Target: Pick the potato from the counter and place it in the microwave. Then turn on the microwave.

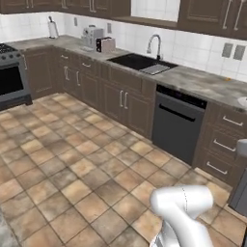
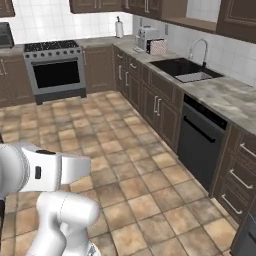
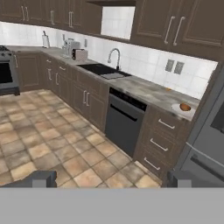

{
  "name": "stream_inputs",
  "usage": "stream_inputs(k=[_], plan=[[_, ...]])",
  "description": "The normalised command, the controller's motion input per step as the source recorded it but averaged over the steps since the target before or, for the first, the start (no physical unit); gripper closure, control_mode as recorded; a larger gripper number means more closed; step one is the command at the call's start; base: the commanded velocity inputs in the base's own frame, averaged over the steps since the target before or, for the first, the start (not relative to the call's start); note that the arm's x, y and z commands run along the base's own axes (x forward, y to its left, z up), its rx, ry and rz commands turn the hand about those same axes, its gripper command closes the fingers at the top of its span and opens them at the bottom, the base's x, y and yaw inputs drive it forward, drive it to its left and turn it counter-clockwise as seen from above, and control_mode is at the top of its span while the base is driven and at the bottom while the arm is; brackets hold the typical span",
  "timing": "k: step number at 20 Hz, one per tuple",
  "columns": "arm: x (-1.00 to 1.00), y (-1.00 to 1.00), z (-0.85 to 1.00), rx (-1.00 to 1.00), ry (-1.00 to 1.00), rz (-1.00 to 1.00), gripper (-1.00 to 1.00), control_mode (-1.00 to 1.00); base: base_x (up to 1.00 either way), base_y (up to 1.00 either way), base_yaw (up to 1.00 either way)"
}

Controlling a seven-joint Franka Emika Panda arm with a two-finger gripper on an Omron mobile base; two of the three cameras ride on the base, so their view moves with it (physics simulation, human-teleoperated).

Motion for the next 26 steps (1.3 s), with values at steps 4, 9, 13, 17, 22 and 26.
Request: stream_inputs(k=[4, 9, 13, 17, 22, 26], plan=[[0.00, 0.00, 0.00, 0.00, 0.00, 0.00, -1.00, 1.00, 0.74, 0.00, -0.33], [0.00, 0.00, 0.00, 0.00, 0.00, 0.00, -1.00, 1.00, 0.65, 0.00, -0.35], [0.00, 0.00, 0.00, 0.00, 0.00, 0.00, -1.00, 1.00, 0.57, 0.00, -0.37], [0.00, 0.00, 0.00, 0.00, 0.00, 0.00, -1.00, 1.00, 0.52, 0.00, -0.37], [0.00, 0.00, 0.00, 0.00, 0.00, 0.00, -1.00, 1.00, 0.53, 0.10, -0.37], [0.00, 0.00, 0.00, 0.00, 0.00, 0.00, -1.00, 1.00, 0.55, 0.24, -0.34]])
